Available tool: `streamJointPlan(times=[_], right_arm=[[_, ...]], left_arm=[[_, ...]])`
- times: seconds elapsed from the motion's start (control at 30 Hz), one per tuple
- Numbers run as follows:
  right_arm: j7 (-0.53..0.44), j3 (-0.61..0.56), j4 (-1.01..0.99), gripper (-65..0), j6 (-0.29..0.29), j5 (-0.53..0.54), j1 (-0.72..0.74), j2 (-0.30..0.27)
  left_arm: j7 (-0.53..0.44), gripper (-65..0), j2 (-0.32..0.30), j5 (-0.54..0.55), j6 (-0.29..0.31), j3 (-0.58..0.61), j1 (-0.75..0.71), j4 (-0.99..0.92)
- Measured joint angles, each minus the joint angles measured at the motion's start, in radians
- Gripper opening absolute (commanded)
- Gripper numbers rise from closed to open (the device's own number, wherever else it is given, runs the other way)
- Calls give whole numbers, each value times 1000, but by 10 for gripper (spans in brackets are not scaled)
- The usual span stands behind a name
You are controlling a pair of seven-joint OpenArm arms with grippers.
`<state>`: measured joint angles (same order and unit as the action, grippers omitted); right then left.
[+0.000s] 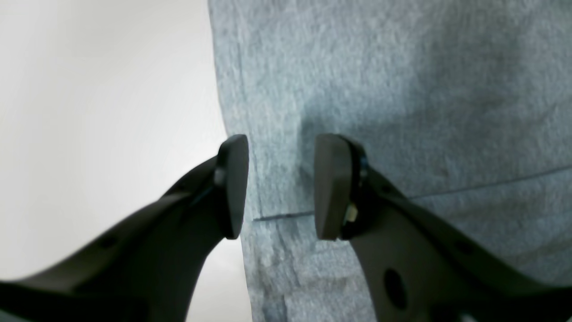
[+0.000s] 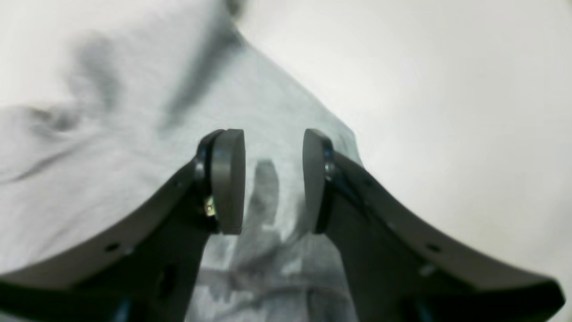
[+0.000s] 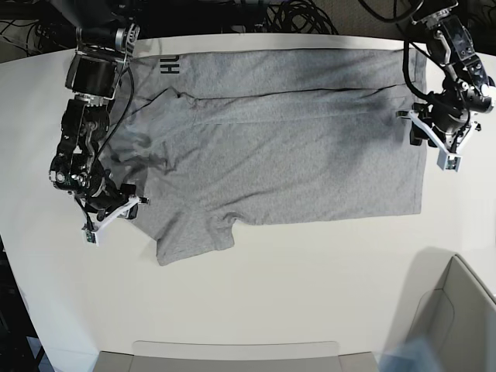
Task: Fold the T-shirt properly
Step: 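Move the right gripper to the sleeve and hem corner and grasp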
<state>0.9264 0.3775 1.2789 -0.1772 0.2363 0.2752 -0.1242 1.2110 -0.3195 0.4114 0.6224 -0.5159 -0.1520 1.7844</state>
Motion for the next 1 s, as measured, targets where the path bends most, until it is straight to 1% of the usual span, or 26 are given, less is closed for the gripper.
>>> streamJointPlan(times=[0.03, 0.07, 0.13, 0.17, 0.27, 0.37, 0.5, 0.57, 0.63, 0.7, 0.73, 0.77, 0.83, 0.87, 0.93, 0.97, 1.0], right_arm=[[-24, -2, -36, -432, 5, -8, 2, 1], [-41, -2, -63, -432, 23, -17, 2, 6], [-37, -3, -83, -432, 92, -85, -7, 20], [-36, -5, -85, -432, 102, -92, -14, 19], [-41, 3, -41, -432, 107, -85, -62, 26], [-20, 3, 64, -432, 105, -81, -151, 35], [35, 5, 173, -432, 107, -87, -226, 55], [101, 4, 223, -432, 107, -88, -248, 65], [133, 4, 253, -432, 107, -98, -253, 79], [135, 3, 298, -432, 105, -90, -257, 86], [119, -3, 333, -432, 109, -89, -258, 86], [92, -3, 361, -432, 106, -65, -252, 86], [15, -3, 394, -432, 107, 3, -221, 79], [-3, -3, 397, -431, 107, 40, -198, 66], [-9, -20, 365, -428, 101, 89, -144, 16], [-10, -29, 331, -427, 103, 86, -117, 0], [-6, -43, 258, -419, 107, 95, -64, -31]], left_arm=[[1, -398, -2, 0, 0, 0, -1, 0], [1, -398, -2, -1, 0, -2, -1, 0], [0, -398, -2, 0, -1, -2, 0, 0], [0, -398, -2, 0, -1, -2, 0, 0], [0, -398, -2, 0, -4, -4, 0, 0], [1, -398, -2, 0, -5, -4, -1, 0], [0, -398, -5, 0, -4, -4, -1, 0], [0, -398, -5, 0, -4, -4, 0, 0], [0, -398, -5, 0, -4, -4, 0, 0], [0, -398, -4, 0, -4, -2, 0, 0], [0, -398, -5, 0, -3, -2, 0, 0], [0, -398, -5, 0, -4, -2, 0, 0], [0, -398, -5, 0, -4, -2, 0, 0], [1, -398, -5, 0, -4, -2, 0, 0], [1, -398, -6, 0, -4, -2, 1, 0], [0, -398, -7, 0, -4, -2, 2, 0], [0, -398, -10, 0, -4, -2, 2, 0]])
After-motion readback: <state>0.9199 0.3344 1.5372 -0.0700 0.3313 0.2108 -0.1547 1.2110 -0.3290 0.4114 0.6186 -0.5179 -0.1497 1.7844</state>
